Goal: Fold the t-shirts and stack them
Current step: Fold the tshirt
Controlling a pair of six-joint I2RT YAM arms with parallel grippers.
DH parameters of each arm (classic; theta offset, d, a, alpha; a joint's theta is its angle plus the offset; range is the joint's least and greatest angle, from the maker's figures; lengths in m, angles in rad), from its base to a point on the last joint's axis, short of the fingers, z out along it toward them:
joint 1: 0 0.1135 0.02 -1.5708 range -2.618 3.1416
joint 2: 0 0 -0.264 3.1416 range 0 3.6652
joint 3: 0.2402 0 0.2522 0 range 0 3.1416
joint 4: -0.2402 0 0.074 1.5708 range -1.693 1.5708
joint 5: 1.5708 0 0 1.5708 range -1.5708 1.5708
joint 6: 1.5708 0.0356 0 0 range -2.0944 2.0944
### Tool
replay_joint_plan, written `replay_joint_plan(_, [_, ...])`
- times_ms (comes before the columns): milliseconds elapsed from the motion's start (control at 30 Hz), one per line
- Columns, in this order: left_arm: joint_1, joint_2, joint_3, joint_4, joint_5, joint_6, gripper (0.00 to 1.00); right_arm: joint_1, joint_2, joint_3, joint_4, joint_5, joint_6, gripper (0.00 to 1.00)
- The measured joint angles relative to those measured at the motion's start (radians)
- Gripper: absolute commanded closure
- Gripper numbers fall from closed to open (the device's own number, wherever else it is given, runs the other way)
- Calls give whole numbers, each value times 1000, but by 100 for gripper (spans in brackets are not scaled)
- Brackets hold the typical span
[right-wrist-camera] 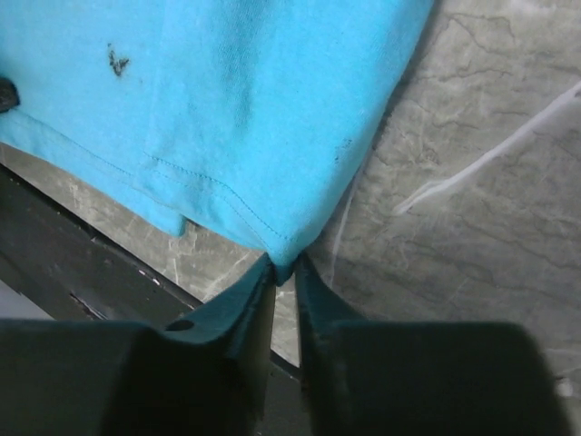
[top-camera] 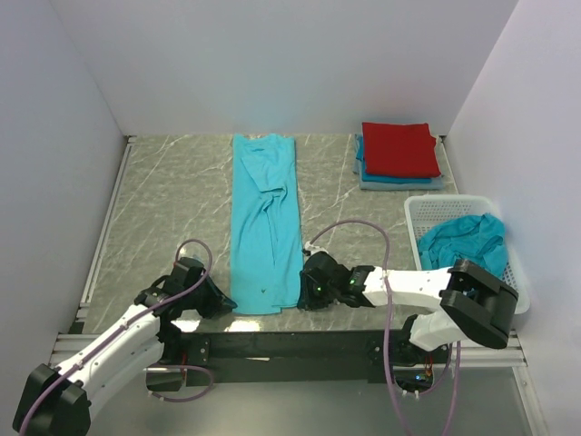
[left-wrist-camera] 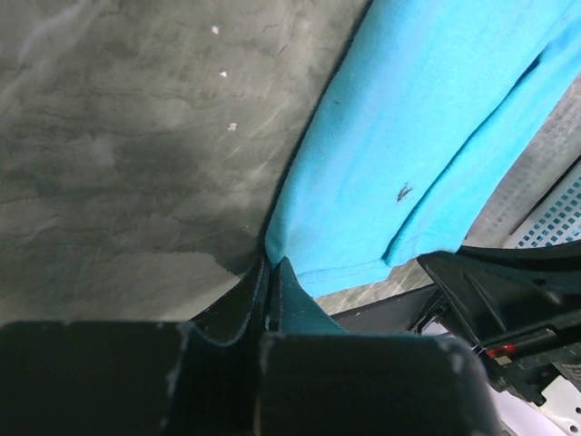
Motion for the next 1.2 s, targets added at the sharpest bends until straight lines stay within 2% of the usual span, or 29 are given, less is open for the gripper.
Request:
replay_joint_plan(133, [0, 0, 0, 19, 8, 0, 100, 0, 20, 16, -4, -1, -1, 92])
replay_joint_plan(167, [0, 0, 0, 30, 13, 0, 100, 0, 21, 18, -5, 0, -3, 97])
replay_joint_plan(233, [0, 9, 0, 59, 24, 0, 99, 0, 21, 22, -13, 6, -7, 100])
replay_joint_plan(433, [0, 71, 15, 126, 43, 3, 100, 0, -22, 55, -60, 50, -45, 100])
replay_joint_plan(600, [0, 125, 92, 144, 34, 29, 100, 0, -41, 127, -94, 113, -84, 100])
replay_joint_plan(900, [10, 229, 244, 219, -65, 85, 100, -65, 13, 308, -155, 212, -121, 100])
replay_joint_plan(1200, [125, 447, 413, 333, -62, 171, 100, -160, 76, 429, -197, 227, -155, 100])
